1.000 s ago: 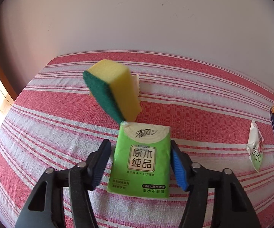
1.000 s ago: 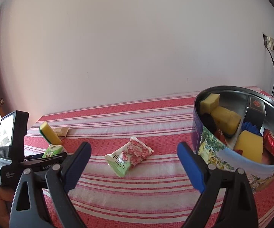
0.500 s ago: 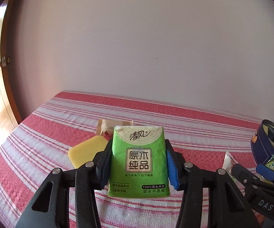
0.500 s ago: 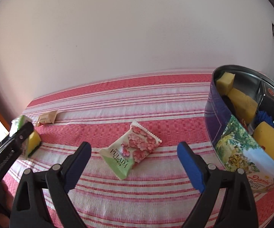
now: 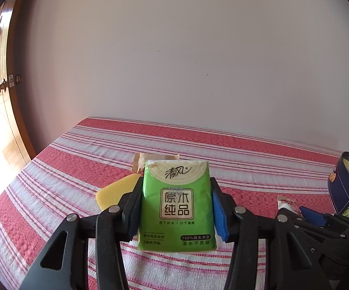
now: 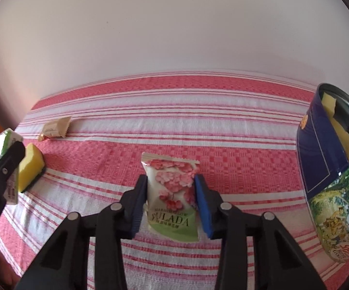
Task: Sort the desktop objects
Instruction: 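Grasp the green tissue pack with the left tool while the right tool grasps the PULADA packet, then lift the tissue pack and PULADA packet with both tools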
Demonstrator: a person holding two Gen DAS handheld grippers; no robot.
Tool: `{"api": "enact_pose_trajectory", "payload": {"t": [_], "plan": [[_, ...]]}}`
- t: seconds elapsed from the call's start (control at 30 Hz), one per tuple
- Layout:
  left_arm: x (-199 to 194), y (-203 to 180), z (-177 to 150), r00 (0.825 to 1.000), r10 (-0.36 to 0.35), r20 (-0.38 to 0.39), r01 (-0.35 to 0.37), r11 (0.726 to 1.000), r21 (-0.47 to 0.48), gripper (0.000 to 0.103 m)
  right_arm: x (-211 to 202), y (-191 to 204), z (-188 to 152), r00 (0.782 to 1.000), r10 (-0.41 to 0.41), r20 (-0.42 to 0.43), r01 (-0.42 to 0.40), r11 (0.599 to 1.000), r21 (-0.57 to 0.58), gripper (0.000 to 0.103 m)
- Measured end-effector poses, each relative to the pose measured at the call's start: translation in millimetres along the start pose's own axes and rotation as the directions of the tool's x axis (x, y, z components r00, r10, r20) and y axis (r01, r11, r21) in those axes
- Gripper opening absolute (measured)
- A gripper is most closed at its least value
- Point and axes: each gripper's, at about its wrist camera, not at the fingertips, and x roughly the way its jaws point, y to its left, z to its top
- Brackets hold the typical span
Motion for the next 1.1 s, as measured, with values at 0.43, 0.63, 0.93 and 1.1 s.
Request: {"api": "enact_pose_trajectory", "payload": {"t": [0.43,0.63,0.93,1.1], "plan": [[-16.6,-9.5,-11.9,1.000,-0.013,0.007,0.013,1.000,-0.016,0.052,-67.7,17.8,-11.4,0.935,0.069,0.347,-0.040,0.995,-0.091,0.039],[-16.9,-7.0,-13.9,1.000,0.005,0.029,-0.005,1.000,-0.006,0.052,-80.3,22.0,-16.6,0.908,0.015,0.418,0.030,0.994,-0.100,0.039],[-25.6,-6.6,-16.3,0.999,0.029,0.043,-0.028,0.999,-0.032,0.052,-89.2,18.7,-24.4,0.901,0.011,0.435,0.040,0.993,-0.108,0.039],[-34.5,-12.4,-18.7,0.997,0.039,0.061,-0.038,0.999,-0.025,0.052,-91.8,18.2,-26.6,0.898,0.011,0.441,0.042,0.993,-0.109,0.039]]}}
